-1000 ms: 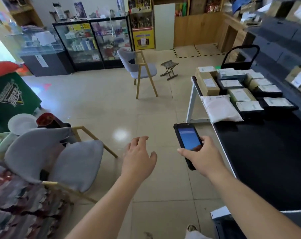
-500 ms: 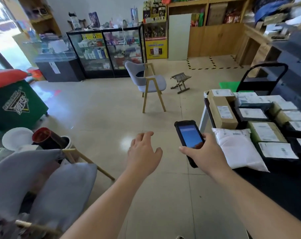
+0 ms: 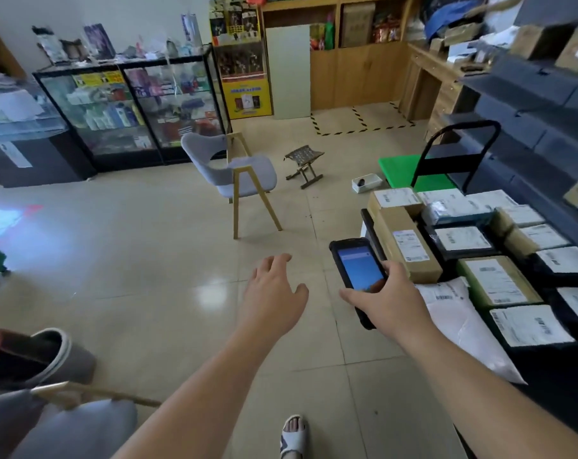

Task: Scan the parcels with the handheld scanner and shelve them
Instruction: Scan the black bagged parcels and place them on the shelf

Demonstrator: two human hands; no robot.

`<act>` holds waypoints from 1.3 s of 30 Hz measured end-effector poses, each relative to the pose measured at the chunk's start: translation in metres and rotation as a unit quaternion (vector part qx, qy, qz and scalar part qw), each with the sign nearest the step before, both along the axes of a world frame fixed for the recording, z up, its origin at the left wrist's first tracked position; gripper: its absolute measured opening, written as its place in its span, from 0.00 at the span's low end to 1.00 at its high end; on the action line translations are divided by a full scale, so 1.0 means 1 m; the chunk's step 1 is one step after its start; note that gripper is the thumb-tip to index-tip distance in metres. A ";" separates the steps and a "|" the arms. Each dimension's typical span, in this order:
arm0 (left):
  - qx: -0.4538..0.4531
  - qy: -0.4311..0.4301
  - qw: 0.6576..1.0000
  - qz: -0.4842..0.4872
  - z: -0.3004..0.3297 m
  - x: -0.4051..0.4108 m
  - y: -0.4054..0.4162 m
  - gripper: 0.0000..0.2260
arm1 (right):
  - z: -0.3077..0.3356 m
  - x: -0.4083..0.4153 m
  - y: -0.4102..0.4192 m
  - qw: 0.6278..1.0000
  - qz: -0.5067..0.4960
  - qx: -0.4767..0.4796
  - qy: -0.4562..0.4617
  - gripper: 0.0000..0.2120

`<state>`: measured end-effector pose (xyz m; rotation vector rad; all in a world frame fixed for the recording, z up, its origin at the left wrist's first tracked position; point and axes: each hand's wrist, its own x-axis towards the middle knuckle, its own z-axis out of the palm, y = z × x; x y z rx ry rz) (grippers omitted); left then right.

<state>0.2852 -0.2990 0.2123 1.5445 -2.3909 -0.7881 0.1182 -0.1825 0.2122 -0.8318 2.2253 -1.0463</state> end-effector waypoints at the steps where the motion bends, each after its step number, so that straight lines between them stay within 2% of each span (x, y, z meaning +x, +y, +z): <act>1: 0.003 0.000 1.000 -0.014 -0.001 -0.011 -0.015 0.30 | -0.001 -0.007 -0.010 1.000 -0.016 -0.001 -0.005 0.43; 5: 0.008 0.001 0.997 -0.083 -0.006 -0.060 -0.067 0.30 | -0.009 -0.036 -0.039 0.996 -0.086 0.006 -0.028 0.46; 12: 0.021 -0.030 0.972 -0.231 -0.020 -0.159 -0.087 0.29 | -0.019 -0.084 -0.018 0.973 -0.227 0.010 -0.046 0.34; 27: 0.032 -0.103 0.883 -0.457 -0.055 -0.375 0.028 0.30 | -0.054 -0.211 0.126 0.884 -0.458 0.018 -0.097 0.32; 39: 0.055 -0.198 0.811 -0.548 -0.122 -0.469 0.095 0.27 | -0.102 -0.229 0.212 0.789 -0.591 0.074 -0.150 0.39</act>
